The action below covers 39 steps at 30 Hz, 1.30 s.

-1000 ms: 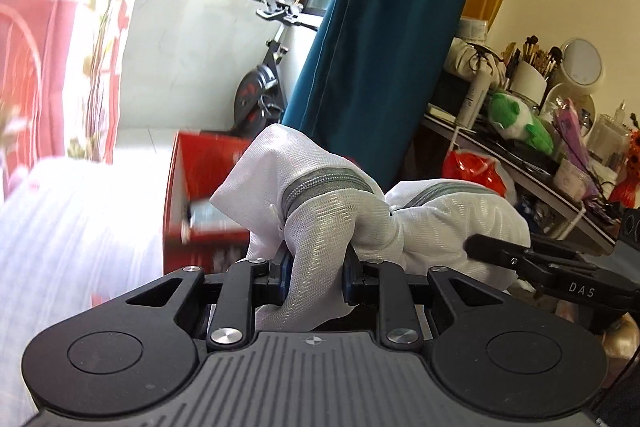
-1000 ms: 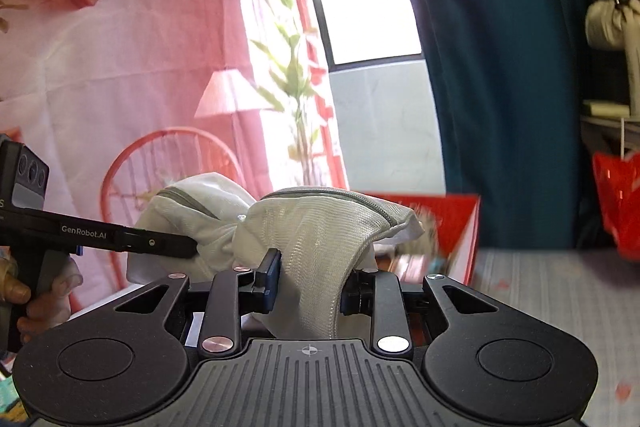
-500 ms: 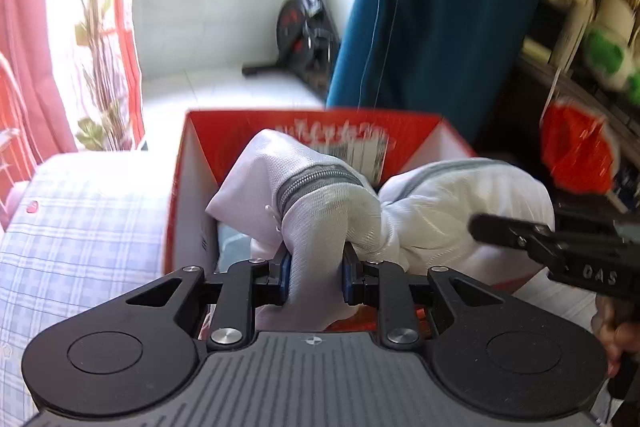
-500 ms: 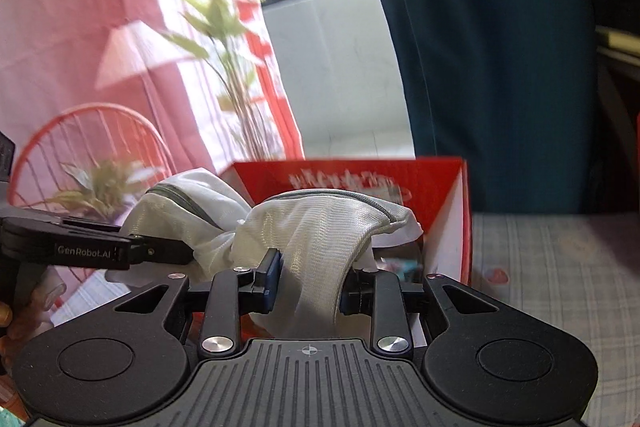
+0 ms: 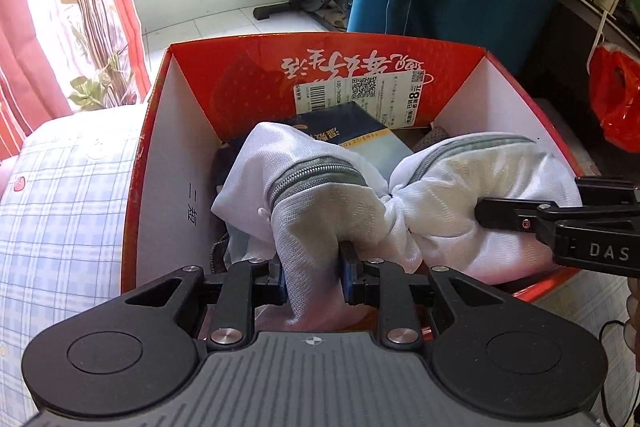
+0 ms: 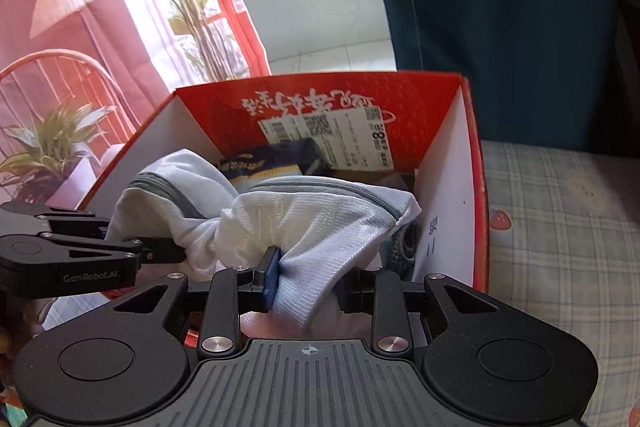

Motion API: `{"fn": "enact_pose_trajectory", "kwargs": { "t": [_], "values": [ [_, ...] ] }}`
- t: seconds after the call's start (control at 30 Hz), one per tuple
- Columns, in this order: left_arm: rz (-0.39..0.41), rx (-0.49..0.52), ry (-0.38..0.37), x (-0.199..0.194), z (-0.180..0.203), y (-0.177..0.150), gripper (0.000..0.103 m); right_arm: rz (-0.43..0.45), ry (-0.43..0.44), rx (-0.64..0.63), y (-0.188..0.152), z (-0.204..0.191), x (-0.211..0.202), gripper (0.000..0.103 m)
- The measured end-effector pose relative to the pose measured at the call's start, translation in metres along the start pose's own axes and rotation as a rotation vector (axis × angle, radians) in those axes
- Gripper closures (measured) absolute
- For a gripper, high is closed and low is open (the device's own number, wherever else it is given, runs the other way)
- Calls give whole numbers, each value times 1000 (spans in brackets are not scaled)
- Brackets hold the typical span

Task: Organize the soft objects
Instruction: 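Lift the mesh laundry bag with both grippers into the red box, open, then lower both grippers onto the black eye mask and close on it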

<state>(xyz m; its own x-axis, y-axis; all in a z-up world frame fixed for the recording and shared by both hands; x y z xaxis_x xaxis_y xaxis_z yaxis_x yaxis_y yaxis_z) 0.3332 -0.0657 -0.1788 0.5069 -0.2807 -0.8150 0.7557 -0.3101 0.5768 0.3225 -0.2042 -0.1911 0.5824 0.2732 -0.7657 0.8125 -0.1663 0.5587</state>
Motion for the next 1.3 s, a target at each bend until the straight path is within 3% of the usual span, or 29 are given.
{"fn": "enact_pose_trajectory", "kwargs": {
  "t": [0.13,0.2,0.3,0.33,0.4,0.57,0.8,1.0,1.3],
  "values": [
    [21,21,0,-7,0,2,66,-6,-11,14,-1,1,-1,75],
    [45,26,0,-16,-1,1,47,5,-32,4,-2,0,-8,72],
    [104,41,-18,-39,1,-3,30,49,-52,-27,-7,-5,-24,65],
    [129,47,-18,-48,2,-4,27,69,-58,-44,-10,-8,-31,59],
    [185,49,-7,-68,2,-10,20,106,-77,-88,-20,-12,-44,57],
    [285,5,-33,-102,2,-31,20,212,-75,-158,-42,-18,-80,56],
    [326,-7,-40,-115,10,-75,20,282,-32,-201,-75,-23,-114,57],
    [269,-21,-47,-105,3,-106,22,256,1,-219,-100,-28,-110,57],
    [171,-84,-48,-62,-8,-126,25,217,-4,-210,-139,-37,-62,62]
  ]
}}
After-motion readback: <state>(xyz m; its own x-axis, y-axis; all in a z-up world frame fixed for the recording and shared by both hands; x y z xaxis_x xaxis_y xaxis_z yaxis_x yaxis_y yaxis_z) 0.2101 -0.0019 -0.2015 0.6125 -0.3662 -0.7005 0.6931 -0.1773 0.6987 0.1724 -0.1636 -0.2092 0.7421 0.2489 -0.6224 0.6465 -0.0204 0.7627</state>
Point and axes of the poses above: each gripper's, at about its wrist camera, not at the fingertips, and x roughly the way its jaws point, z to its right, y to its top, the point moved 4 cm from there along x, roughly the way its jaws point, and after that the axes turned 2 degrees about x, right-handed, at the moved point
